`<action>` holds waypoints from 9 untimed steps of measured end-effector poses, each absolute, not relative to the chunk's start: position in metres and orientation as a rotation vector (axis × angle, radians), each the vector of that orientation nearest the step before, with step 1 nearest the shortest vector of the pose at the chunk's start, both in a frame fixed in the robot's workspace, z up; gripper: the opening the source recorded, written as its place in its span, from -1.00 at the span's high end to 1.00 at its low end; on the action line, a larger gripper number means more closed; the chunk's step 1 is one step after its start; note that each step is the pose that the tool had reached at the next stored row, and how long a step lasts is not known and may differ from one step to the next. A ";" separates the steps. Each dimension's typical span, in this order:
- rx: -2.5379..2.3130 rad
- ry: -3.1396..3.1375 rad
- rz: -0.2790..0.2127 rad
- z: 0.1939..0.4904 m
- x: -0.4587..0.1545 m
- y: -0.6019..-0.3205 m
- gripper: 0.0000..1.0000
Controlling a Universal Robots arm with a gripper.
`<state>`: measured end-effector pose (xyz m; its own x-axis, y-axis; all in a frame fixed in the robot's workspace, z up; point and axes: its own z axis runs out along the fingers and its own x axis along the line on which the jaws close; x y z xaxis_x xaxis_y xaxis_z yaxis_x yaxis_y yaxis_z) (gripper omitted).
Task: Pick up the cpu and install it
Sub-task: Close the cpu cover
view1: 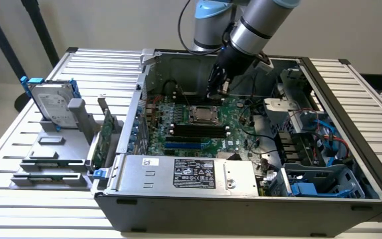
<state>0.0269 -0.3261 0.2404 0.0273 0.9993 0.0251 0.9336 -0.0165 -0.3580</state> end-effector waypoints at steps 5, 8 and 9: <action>-2.028 -1.982 0.349 0.235 0.008 -0.327 0.79; -2.024 -1.978 0.355 0.233 -0.003 -0.329 0.79; -2.023 -1.977 0.358 0.233 -0.006 -0.329 0.79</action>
